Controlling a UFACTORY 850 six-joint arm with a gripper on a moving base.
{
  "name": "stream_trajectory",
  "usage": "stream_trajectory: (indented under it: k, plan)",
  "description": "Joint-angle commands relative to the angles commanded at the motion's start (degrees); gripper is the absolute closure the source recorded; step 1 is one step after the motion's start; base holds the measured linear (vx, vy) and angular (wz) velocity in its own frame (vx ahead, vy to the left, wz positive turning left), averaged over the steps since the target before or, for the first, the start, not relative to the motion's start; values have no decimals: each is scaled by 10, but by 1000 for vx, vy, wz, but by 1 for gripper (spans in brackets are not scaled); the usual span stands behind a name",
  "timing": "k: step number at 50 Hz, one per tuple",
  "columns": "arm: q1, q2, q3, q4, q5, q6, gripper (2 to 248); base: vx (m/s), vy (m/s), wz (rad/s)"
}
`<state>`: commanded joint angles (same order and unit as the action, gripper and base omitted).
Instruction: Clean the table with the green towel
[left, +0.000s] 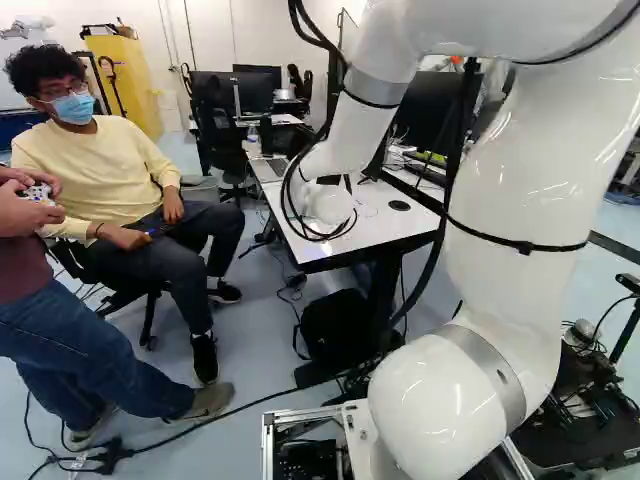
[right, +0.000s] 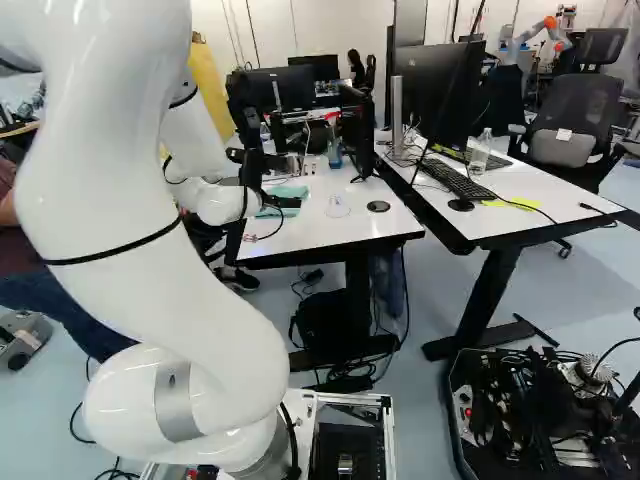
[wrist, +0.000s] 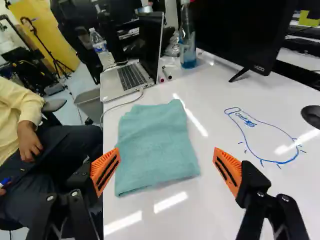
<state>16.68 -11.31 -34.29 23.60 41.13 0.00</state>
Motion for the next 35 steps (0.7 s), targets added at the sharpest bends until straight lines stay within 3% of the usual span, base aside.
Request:
stream_trajectory:
  k: [18,35]
  plan:
    - [-9,-54,-56,-48,-100,0,3,0,0,0]
    - [-17,-75,-101,-54,-112,0,3,0,0,0]
